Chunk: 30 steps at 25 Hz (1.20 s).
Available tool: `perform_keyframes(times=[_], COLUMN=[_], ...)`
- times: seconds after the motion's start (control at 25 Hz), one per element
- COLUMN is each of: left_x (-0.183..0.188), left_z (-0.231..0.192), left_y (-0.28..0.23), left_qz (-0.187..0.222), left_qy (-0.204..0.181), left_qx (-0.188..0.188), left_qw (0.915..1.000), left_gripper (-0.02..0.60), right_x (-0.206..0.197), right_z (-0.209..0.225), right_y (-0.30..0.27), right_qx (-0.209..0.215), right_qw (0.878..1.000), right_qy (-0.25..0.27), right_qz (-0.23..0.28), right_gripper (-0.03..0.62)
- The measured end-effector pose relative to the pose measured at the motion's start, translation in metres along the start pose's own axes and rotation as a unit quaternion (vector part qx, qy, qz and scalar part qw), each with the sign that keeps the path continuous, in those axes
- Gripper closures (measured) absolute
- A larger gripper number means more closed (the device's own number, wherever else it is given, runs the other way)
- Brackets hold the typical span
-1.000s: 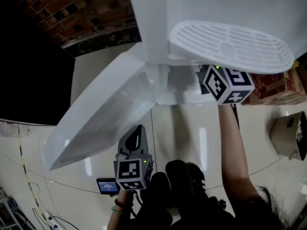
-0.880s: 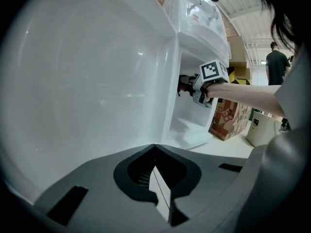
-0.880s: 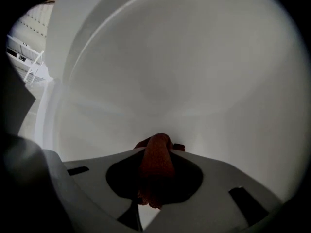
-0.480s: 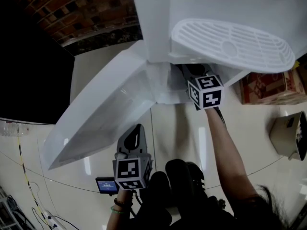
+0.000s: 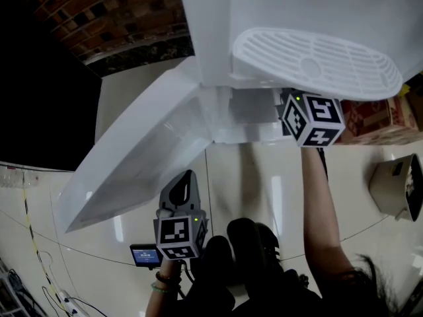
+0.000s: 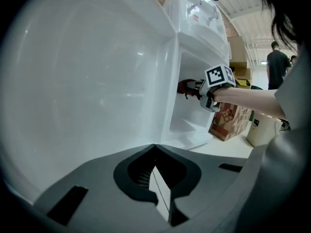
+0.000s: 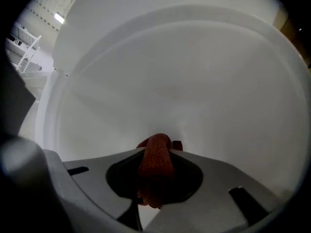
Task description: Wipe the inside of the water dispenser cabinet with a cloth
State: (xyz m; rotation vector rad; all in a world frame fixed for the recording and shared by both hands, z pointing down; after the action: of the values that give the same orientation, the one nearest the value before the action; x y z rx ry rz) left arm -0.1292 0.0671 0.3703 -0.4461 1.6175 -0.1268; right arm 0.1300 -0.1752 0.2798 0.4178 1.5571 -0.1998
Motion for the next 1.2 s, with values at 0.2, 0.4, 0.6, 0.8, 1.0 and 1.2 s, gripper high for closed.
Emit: perform_keyframes(times=[0.2,0.4,0.6,0.8,1.0,1.2], left_x=[0.000,-0.001,-0.001,-0.001,-0.001,-0.001], left_z=[0.003,-0.001,0.000,0.000,0.001,0.005], left_y=[-0.001,0.000,0.001,0.001,-0.001,0.000], left_qz=[-0.003,-0.004,-0.004,-0.004,-0.002,-0.003], left_qy=[-0.003,-0.001,-0.001,0.001,0.000,0.000], left_qx=[-0.005,0.001,0.000,0.001,-0.001,-0.004], left_qw=[1.0000,1.0000,1.0000,1.0000,1.0000,1.0000], left_gripper=[0.580,0.580,0.580,0.580,0.580,0.580], right_x=[-0.030,-0.084,-0.114,-0.099,-0.020,0.038], right_z=[0.012,0.003,0.001,0.004,-0.005,-0.010], right_y=[0.003,0.014,0.025,0.028,0.042,0.042], right_qx=[-0.028,-0.031,-0.028,-0.037,-0.053,-0.069], right_qw=[0.998,0.991,0.983,0.986,0.998,0.995], right_qy=[-0.025,-0.019,-0.022,-0.019,0.006,0.051], right_qz=[-0.042,-0.132,-0.181,-0.160,-0.030,0.043], right_gripper=[0.522,0.522,0.522,0.522,0.522,0.522])
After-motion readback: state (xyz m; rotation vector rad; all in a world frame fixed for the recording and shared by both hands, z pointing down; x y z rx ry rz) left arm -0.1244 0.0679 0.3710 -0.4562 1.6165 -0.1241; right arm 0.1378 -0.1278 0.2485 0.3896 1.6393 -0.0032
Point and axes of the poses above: the fingertips, and each gripper's own axes: y backward along the fingers, z to its right, x out of its top, the point moved 9 cm from there along y, backward along the fingers, and after that the axes turned 11 degrees about z, right-handed, at the moved point
